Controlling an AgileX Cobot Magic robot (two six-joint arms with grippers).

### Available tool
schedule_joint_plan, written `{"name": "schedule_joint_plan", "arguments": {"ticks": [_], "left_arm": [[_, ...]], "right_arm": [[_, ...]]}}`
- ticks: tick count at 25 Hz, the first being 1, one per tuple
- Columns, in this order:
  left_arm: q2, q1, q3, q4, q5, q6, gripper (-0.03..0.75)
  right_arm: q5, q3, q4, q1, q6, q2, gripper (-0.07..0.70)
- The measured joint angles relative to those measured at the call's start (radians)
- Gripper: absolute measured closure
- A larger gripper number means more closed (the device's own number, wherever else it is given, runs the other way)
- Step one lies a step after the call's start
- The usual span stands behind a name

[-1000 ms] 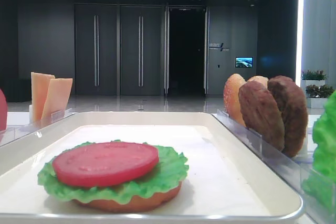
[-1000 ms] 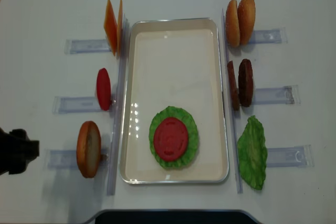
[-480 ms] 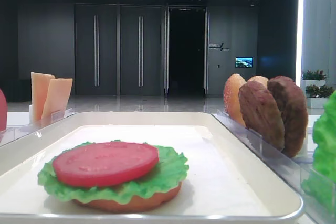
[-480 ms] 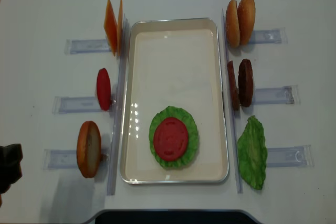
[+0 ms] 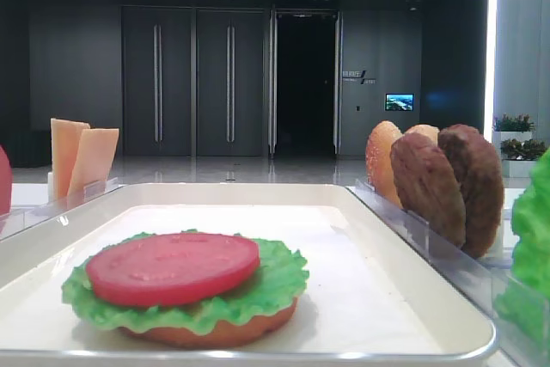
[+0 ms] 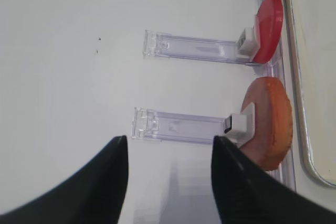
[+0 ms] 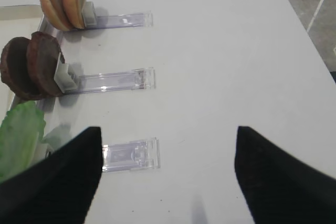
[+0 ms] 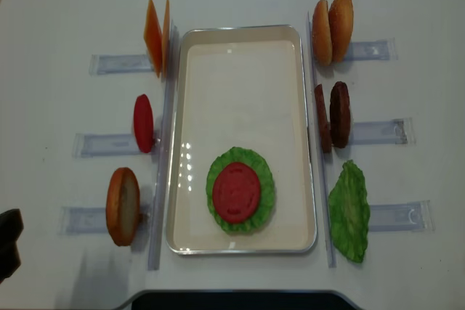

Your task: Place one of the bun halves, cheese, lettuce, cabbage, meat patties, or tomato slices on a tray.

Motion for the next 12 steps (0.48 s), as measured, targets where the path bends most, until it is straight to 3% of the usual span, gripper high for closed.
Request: {"name": "schedule_joint_plan", "arguments": {"ticks": [12], "left_arm": [[-0.146,0.0,0.001,-0.019,0.025,0.028,0.325]], "right_arm": [[0.0,0.0,0.0,0.0,0.0,0.0,0.104]]}}
